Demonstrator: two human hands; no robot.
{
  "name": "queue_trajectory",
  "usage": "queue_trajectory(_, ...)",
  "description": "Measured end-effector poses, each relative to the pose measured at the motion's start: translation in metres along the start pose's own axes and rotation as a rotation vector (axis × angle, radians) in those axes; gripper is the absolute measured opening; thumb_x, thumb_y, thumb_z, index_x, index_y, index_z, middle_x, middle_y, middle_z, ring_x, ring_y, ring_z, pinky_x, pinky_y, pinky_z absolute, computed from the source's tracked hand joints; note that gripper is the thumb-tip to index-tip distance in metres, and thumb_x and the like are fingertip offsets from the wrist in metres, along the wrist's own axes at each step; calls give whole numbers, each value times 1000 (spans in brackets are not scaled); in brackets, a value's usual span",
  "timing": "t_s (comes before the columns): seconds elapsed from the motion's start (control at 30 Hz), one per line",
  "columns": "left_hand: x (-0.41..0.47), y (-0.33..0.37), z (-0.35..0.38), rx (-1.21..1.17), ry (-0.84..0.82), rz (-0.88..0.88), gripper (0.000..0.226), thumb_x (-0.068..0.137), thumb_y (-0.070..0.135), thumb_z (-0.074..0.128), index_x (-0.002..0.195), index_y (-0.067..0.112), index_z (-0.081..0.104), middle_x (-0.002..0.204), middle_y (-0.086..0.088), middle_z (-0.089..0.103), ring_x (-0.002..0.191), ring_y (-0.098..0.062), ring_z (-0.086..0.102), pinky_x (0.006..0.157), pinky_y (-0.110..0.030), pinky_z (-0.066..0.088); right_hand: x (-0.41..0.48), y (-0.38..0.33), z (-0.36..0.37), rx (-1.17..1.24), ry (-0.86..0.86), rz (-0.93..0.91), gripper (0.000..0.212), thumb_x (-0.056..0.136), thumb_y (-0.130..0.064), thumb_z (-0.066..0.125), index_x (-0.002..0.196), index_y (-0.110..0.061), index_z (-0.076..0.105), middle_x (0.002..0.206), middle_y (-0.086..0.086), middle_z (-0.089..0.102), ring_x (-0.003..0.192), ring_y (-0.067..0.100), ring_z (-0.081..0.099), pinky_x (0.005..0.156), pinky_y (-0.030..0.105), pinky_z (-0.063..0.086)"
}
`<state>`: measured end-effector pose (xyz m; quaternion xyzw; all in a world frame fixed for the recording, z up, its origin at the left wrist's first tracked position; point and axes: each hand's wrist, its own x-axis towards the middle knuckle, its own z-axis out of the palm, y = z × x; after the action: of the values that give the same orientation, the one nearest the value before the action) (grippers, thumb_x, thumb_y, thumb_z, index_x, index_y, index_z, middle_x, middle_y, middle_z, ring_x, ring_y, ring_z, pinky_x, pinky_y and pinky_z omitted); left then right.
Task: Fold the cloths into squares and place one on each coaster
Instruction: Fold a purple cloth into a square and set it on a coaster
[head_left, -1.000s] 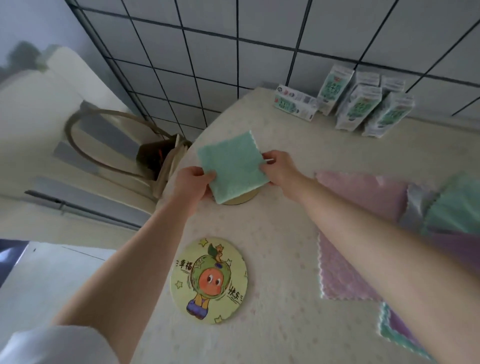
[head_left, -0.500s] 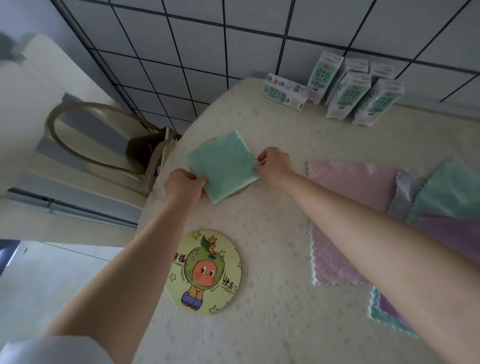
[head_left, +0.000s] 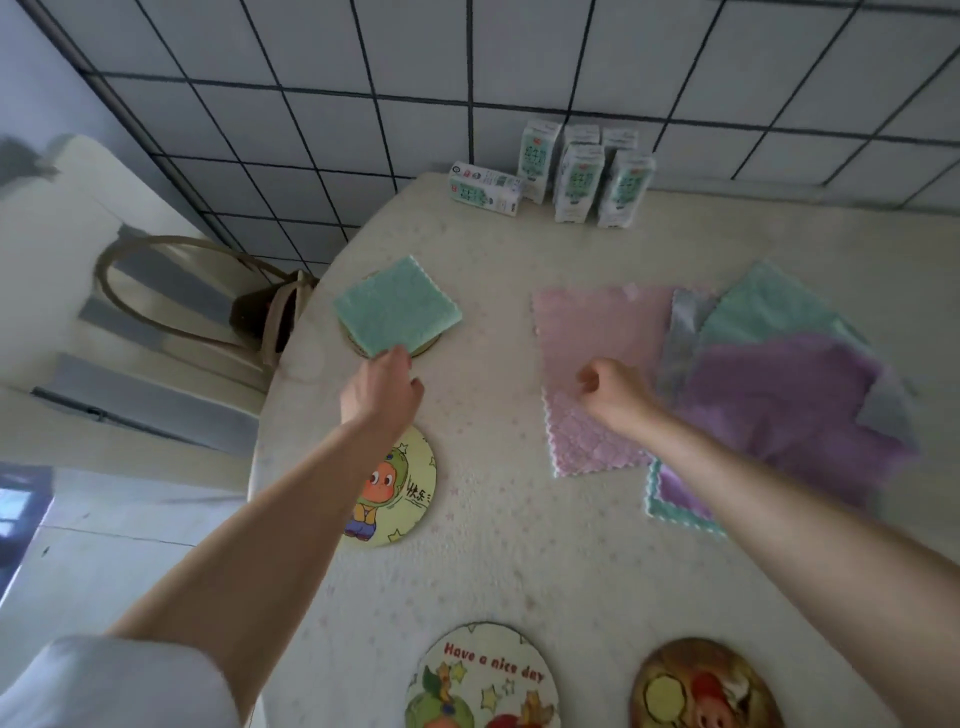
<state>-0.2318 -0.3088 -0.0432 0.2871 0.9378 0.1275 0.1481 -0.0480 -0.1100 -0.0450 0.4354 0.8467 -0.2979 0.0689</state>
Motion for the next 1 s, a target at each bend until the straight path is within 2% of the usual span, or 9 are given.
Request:
queue_trajectory(0.17,-37,61,24,18,-56,150,22,89,23,57,109,13,56,100,-5,63,84,-26,61,69,-38,54,-50,66,-16,11,67,20,19,80,-12,57,97,-9,66,100,14,70,100,33,63,83,33,46)
queue_trajectory(0.23,-52,87,36,10,-79,201,20,90,22,56,107,13,55,100,-5,63,82,-26,60,70,-39,54,-64,90,-26,13,89,41,20,81,-14,55,97,-12,66,101,12,70,101,32,62,80,31,46)
queue_trajectory(0.33,-70,124,53,20,-116,246,16,89,22,54,103,13,54,99,-5,62,81,-27,59,68,-37,52,-80,126,-43,-36,120,33,14,84,-12,53,92,-11,64,101,13,69,99,35,61,70,27,37)
queue_trajectory(0.47,-77,177,67,-4,-146,292,20,88,23,54,105,14,56,105,-6,63,89,-30,61,73,-38,52,-89,173,-72,-48,214,26,13,82,-16,57,92,-14,65,91,9,71,90,30,65,70,28,40)
queue_trajectory(0.57,-72,222,71,-5,-131,357,17,88,23,54,103,14,57,104,-6,65,85,-29,61,69,-36,52,-86,201,-102,-78,280,25,11,81,-16,56,89,-13,64,83,13,69,84,32,64,71,33,48)
queue_trajectory(0.63,-66,256,71,-17,-115,387,16,88,24,53,101,15,58,103,-5,65,83,-29,61,67,-32,50,-80,217,-123,-53,347,20,10,82,-15,56,89,-11,61,86,15,68,86,35,63,72,39,50)
queue_trajectory(0.77,-55,318,74,-63,-145,489,22,89,25,51,108,17,58,114,-4,64,94,-30,62,78,-39,53,-58,241,-156,-2,422,36,14,83,-16,56,96,-11,58,102,16,61,95,36,59,80,42,49)
queue_trajectory(0.87,-49,356,86,-17,-184,599,26,90,23,51,115,16,56,122,-7,60,105,-31,59,84,-39,51,-40,252,-168,-44,416,83,28,87,-21,56,111,-8,57,115,17,55,104,38,55,86,41,45)
queue_trajectory(1.0,-40,392,107,62,-215,714,37,89,13,51,126,10,54,128,-12,57,116,-31,54,92,-39,47,-20,259,-168,-53,383,141,36,89,-29,53,117,-7,53,121,16,52,111,38,50,89,41,42)
